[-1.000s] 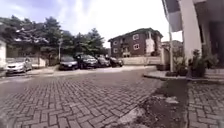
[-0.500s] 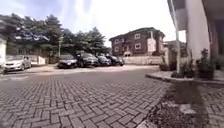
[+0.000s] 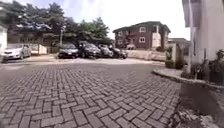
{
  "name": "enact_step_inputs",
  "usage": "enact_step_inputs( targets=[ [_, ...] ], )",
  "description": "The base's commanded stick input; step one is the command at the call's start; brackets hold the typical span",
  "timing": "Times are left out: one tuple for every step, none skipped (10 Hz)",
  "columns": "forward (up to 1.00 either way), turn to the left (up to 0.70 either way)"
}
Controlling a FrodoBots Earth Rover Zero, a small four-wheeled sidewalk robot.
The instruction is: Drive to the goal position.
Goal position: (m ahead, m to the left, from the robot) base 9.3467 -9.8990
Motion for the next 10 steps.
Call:
enact_step_inputs(
  targets=[
    [0.70, 0.03],
    [0.70, 0.03],
    [0.70, 0.03],
    [0.70, 0.03],
    [0.70, 0.03],
    [0.70, 0.03],
    [0.70, 0.03],
    [0.70, 0.03],
    [0.70, 0.03],
    [0.70, 0.03]
  ],
)
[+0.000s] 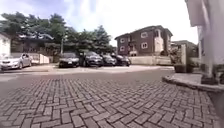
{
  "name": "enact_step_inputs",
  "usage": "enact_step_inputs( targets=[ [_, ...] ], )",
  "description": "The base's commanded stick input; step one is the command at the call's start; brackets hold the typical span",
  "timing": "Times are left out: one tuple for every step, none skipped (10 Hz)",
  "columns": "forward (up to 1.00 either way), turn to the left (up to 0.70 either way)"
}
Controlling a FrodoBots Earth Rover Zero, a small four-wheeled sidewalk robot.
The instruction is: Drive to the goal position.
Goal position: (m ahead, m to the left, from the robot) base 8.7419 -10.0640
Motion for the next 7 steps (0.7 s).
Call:
enact_step_inputs(
  targets=[
    [0.70, 0.03],
    [0.70, -0.08],
    [0.70, -0.23],
    [0.70, -0.31],
    [0.70, -0.35],
    [0.70, -0.35],
    [0.70, -0.35]
  ],
)
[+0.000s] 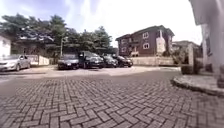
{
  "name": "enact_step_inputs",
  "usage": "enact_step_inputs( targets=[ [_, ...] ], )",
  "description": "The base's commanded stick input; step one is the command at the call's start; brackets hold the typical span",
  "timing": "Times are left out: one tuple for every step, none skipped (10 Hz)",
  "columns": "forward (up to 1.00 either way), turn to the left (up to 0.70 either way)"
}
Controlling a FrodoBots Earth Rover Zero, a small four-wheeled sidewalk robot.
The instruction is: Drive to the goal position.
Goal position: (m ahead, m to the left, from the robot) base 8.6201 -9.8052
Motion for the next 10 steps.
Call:
enact_step_inputs(
  targets=[
    [0.70, -0.35],
    [0.70, -0.17],
    [0.70, 0.03],
    [0.70, 0.03],
    [0.70, 0.03],
    [0.70, 0.03],
    [0.70, 0.03],
    [0.70, 0.03],
    [0.70, 0.03],
    [0.70, 0.03]
  ],
)
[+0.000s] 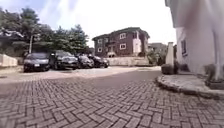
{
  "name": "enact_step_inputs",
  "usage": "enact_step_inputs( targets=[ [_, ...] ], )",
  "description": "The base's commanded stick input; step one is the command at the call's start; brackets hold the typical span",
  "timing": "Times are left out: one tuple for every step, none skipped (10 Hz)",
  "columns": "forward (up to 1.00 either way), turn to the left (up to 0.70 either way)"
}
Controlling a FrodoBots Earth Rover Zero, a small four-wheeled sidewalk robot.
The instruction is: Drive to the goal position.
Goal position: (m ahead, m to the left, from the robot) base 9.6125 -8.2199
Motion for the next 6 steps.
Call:
enact_step_inputs(
  targets=[
    [0.70, 0.03],
    [0.70, 0.03],
    [0.70, 0.03],
    [0.70, 0.03],
    [0.70, 0.03],
    [0.70, 0.03]
  ],
)
